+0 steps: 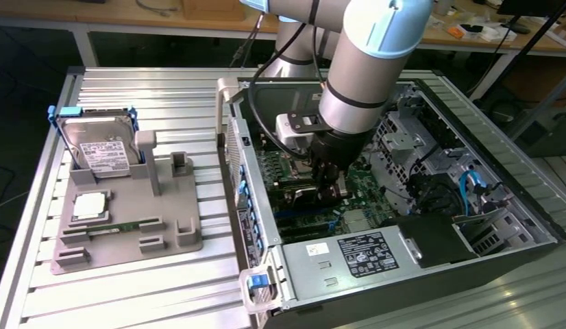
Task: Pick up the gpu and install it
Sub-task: 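Insert the gpu into the slot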
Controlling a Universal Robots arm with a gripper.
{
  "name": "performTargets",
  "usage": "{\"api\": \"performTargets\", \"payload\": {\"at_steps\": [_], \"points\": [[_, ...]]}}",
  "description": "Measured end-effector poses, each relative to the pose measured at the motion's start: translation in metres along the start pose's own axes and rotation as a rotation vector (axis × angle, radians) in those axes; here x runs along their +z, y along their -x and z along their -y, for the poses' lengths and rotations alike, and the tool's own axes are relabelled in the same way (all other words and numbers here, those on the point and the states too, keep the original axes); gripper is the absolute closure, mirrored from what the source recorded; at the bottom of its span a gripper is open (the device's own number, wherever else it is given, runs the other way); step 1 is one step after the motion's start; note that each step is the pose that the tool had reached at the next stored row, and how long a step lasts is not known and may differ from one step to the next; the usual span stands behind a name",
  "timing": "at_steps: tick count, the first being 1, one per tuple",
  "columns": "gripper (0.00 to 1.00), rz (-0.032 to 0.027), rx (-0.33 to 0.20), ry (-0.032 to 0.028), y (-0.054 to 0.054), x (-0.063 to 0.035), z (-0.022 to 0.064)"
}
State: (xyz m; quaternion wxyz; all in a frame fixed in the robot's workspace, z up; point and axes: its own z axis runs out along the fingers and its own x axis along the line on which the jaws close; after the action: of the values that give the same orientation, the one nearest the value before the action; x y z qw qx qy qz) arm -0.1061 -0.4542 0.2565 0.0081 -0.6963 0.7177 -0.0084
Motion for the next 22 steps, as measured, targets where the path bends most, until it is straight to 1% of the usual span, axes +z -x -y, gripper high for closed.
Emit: {"api": "performTargets", "payload": {"at_steps": [6,10,16,18,22], "points": [[0.73,0.0001,0.000,-0.0001,-0.0002,0.0000,0.0000],[0.73,0.0001,0.000,-0.0001,-0.0026,0.0001,0.0001],[0.73,0.0000,0.000,0.0000,-0.0014,-0.0002,0.0001],[0.73,0.0002,0.000,-0.0001,-0.0013,-0.0038,0.0001],[0.73,0.0000,0.000,0.0000,-0.0026,-0.0039,0.0002]]}}
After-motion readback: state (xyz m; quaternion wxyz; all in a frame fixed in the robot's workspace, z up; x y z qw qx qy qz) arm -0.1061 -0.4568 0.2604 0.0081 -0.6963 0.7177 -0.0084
